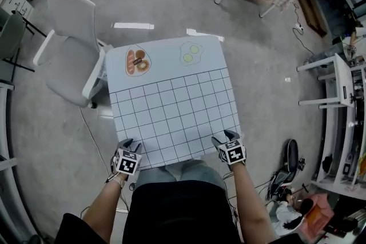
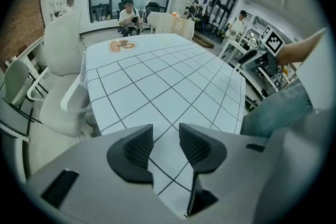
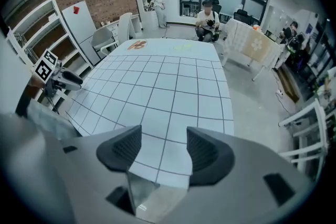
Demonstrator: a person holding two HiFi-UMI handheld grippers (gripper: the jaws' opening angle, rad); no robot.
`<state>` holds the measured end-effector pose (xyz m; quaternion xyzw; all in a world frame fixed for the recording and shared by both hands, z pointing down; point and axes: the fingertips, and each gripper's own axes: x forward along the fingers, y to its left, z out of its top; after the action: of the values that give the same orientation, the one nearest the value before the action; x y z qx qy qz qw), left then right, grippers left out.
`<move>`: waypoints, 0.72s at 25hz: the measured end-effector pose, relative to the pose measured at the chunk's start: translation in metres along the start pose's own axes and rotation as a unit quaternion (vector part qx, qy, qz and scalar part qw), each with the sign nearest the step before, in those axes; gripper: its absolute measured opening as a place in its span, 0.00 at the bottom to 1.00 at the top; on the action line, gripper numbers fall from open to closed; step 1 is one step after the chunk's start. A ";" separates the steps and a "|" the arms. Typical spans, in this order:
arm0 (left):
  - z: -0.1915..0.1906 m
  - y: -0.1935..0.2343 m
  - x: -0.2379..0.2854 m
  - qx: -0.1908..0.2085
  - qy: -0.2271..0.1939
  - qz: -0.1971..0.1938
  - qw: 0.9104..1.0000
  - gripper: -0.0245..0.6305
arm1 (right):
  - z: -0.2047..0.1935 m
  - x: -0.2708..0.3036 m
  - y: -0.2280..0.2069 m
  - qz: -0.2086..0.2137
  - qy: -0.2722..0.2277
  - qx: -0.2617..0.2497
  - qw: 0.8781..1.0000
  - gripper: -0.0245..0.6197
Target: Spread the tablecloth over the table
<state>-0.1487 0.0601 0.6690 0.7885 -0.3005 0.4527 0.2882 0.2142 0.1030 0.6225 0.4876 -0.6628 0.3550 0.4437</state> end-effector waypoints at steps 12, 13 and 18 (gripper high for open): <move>-0.048 -0.047 0.011 -0.024 0.047 0.041 0.998 0.33 | -0.040 0.032 -0.054 0.018 0.056 -0.057 0.997 0.48; -0.052 -0.051 0.013 -0.027 0.052 0.044 0.997 0.33 | -0.044 0.034 -0.057 0.020 0.061 -0.064 0.996 0.48; -0.065 -0.060 0.024 -0.034 0.060 0.074 0.995 0.34 | -0.066 0.050 -0.073 0.027 0.076 -0.080 0.993 0.48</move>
<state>-0.1297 0.1415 0.7067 0.7252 -0.3554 0.5089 0.2978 0.2942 0.1261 0.6954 0.4038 -0.6663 0.3489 0.5208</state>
